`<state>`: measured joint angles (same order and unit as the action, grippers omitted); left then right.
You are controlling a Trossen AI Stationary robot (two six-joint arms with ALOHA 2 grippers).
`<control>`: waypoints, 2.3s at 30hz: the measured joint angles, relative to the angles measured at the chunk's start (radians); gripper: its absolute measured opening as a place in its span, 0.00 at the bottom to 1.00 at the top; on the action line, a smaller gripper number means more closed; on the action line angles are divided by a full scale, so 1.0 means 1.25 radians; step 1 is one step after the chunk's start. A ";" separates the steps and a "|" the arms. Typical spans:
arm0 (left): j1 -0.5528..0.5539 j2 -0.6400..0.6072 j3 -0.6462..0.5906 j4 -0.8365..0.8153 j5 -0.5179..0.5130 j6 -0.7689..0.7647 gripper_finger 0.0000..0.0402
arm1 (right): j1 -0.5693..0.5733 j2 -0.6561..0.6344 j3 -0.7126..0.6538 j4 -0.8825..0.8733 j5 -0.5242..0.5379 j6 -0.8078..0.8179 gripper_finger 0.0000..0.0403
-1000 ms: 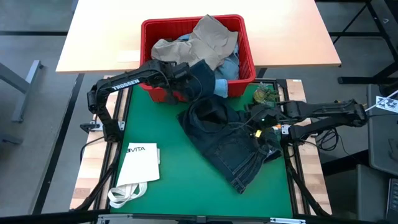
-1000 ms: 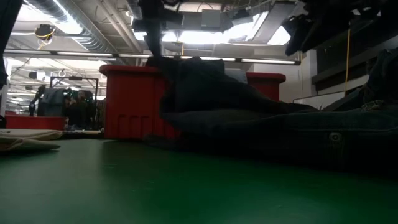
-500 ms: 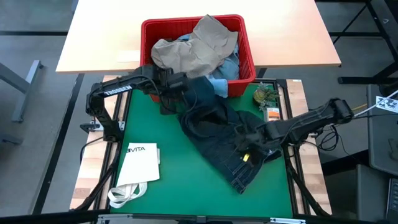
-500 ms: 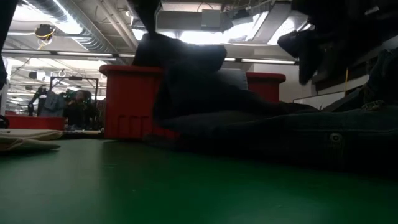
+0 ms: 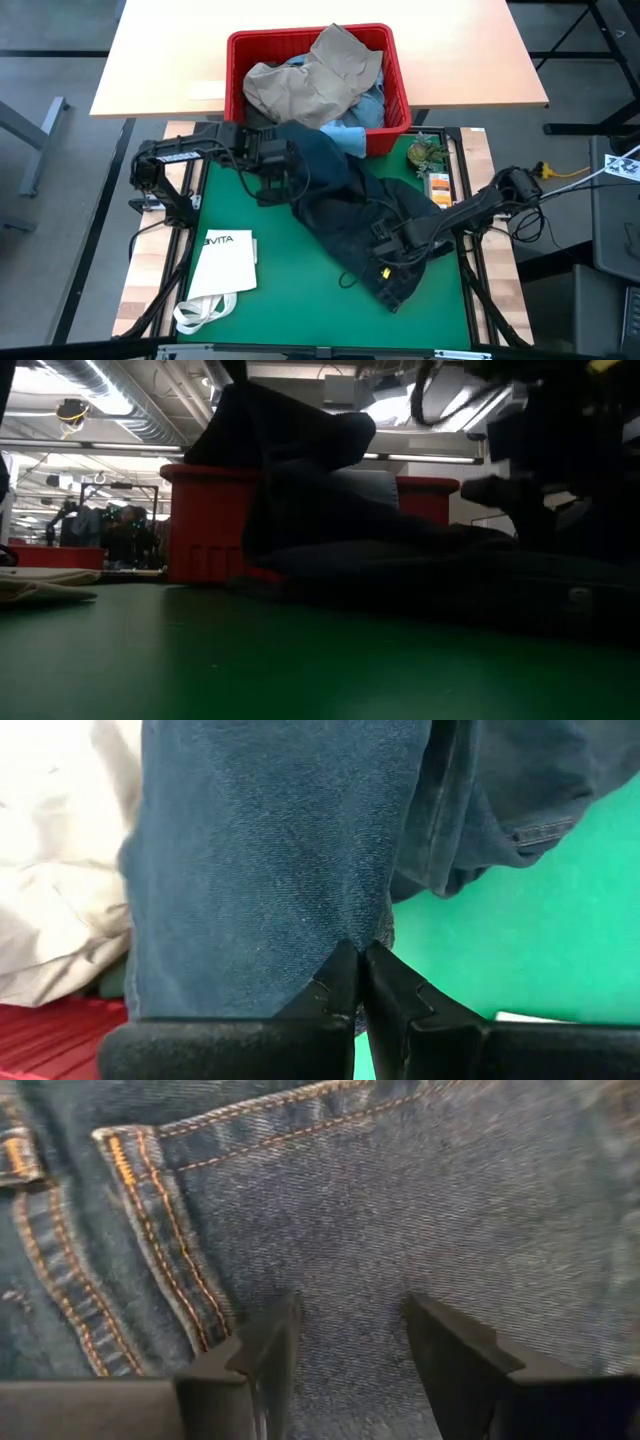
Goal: Fold Laundry from Bin
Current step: Fold the dark blue pants
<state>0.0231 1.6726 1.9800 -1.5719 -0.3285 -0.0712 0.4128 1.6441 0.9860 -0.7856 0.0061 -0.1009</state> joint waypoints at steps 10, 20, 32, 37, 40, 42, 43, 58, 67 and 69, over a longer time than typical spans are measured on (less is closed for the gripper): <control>-0.058 0.000 0.000 0.001 0.094 -0.114 0.00 | 0.000 0.043 0.001 -0.121 -0.137 -0.002 0.47; -0.173 0.000 0.000 0.001 0.196 -0.330 0.00 | 0.052 0.044 -0.001 -0.258 -0.212 -0.030 0.47; -0.400 0.000 -0.057 0.003 0.187 -0.572 0.00 | 0.203 0.044 -0.002 -0.279 -0.236 -0.019 0.47; -0.498 0.000 -0.130 0.002 0.189 -0.666 0.00 | 0.239 0.044 -0.002 -0.278 -0.238 0.032 0.47; -0.550 0.000 -0.179 0.002 0.203 -0.731 0.00 | 0.251 0.044 -0.002 -0.276 -0.255 0.044 0.47; -0.584 0.000 -0.217 0.004 0.221 -0.776 0.00 | 0.253 0.044 -0.002 -0.276 -0.263 0.055 0.47; -0.600 0.000 -0.238 0.004 0.232 -0.797 0.00 | 0.253 0.044 -0.002 -0.276 -0.266 0.060 0.47; -0.712 0.000 -0.534 0.127 0.275 -1.006 0.02 | 0.251 0.044 -0.001 -0.276 -0.272 0.081 0.47; -0.703 0.000 -0.567 0.193 0.286 -1.005 0.27 | 0.251 0.044 -0.002 -0.278 -0.273 0.081 0.47; -0.697 0.000 -0.567 0.202 0.283 -1.003 0.33 | 0.251 0.044 -0.002 -0.277 -0.273 0.081 0.47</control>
<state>-0.8487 1.6730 1.2709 -1.3190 0.0252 -1.3247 0.7265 1.6985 0.9840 -1.1324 -0.3351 -0.0002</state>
